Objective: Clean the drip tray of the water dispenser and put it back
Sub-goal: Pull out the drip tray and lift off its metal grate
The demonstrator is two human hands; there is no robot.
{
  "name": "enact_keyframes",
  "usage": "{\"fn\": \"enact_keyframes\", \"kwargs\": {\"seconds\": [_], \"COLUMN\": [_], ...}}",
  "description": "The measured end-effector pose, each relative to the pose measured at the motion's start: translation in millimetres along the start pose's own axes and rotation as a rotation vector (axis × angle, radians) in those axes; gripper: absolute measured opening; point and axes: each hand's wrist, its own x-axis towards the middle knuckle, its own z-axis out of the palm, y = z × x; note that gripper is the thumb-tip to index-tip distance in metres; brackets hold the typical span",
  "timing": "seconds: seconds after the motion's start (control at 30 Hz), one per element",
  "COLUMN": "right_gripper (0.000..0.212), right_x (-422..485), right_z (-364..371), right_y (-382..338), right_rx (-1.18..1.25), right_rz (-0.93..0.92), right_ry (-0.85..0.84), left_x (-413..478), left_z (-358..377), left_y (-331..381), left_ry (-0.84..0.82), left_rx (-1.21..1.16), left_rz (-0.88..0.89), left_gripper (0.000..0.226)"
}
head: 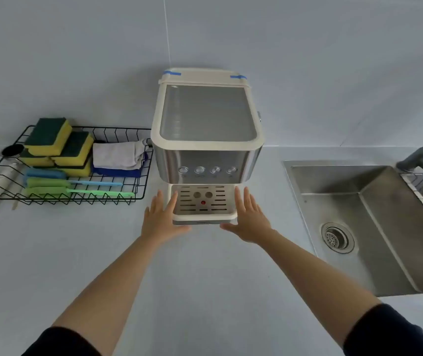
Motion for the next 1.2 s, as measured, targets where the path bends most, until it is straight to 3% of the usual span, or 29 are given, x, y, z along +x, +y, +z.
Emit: {"fn": "enact_keyframes", "kwargs": {"seconds": [0.23, 0.4, 0.57, 0.9, 1.2], "right_gripper": [0.106, 0.093, 0.093, 0.075, 0.094], "right_x": [31.4, 47.5, 55.7, 50.5, 19.9], "right_z": [6.7, 11.1, 13.2, 15.4, 25.6], "right_y": [-8.4, -2.3, 1.1, 0.1, -0.5], "right_rx": [0.098, 0.116, 0.215, 0.353, 0.373], "right_rz": [-0.074, -0.038, 0.028, 0.007, -0.028], "right_ry": [-0.041, -0.047, -0.119, -0.054, -0.071], "left_x": [21.0, 33.3, 35.9, 27.6, -5.8], "left_z": [0.3, 3.7, 5.7, 5.5, 10.1], "left_y": [2.3, 3.0, 1.3, 6.5, 6.4], "left_ry": [-0.043, -0.055, -0.083, -0.037, -0.088], "left_rx": [-0.044, -0.131, -0.277, -0.336, -0.317], "left_rz": [-0.004, -0.025, -0.053, -0.044, -0.064], "left_gripper": [0.115, 0.111, 0.107, 0.107, 0.104]}}
